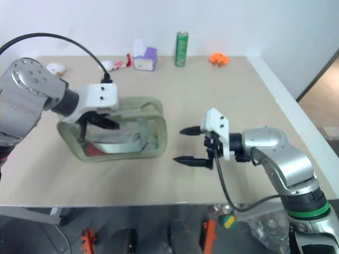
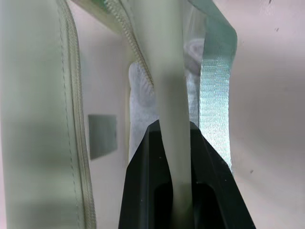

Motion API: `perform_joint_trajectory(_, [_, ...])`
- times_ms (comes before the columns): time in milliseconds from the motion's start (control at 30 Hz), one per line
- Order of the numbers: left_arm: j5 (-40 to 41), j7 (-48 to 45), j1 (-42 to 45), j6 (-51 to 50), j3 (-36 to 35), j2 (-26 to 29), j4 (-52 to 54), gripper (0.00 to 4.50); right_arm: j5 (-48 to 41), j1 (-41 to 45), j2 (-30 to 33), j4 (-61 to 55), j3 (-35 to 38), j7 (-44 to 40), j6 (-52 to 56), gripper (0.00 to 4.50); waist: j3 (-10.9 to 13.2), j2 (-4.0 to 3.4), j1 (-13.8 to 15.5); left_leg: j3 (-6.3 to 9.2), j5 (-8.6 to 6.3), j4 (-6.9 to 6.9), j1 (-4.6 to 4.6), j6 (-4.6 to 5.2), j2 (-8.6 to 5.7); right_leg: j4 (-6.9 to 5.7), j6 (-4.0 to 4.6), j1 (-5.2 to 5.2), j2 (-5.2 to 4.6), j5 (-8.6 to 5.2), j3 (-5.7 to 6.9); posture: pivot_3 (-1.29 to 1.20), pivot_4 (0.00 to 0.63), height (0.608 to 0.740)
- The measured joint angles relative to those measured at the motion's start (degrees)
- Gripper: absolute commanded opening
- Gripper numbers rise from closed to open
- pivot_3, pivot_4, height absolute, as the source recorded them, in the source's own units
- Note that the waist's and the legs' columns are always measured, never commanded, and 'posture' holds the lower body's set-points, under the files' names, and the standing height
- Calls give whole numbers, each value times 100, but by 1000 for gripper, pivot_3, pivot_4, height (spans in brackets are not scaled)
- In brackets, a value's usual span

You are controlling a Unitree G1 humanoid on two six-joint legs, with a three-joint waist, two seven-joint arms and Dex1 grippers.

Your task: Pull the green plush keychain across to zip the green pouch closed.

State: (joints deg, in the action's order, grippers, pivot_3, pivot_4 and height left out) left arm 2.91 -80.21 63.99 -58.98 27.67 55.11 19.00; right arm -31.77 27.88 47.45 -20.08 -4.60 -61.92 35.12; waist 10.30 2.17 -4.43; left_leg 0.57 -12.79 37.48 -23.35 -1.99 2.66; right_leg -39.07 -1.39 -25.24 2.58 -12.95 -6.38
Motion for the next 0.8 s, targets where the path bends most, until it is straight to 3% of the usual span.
perform_joint_trajectory(233, [164,166,-150,-110,13,-15,398,49,25,-1,-6,2,0,-30,-10,4500,0,0,2,0,0,1,1,0,0,0,-1,2,-1,1,-1,0,150,740])
perform_joint_trajectory(567, [482,605,-430,137,-242,-217,372,3333,26,-50,0,-2,13,-42,2,4500,0,0,11,0,0,4,1,0,-1,0,-2,3,-1,2,-1,0,150,740])
perform_joint_trajectory(800, [900,768,-409,510,-982,-370,-78,3333,5,23,88,55,22,-161,31,4500,1,-1,8,0,0,3,1,0,0,-1,-2,3,-1,2,0,0,150,740])
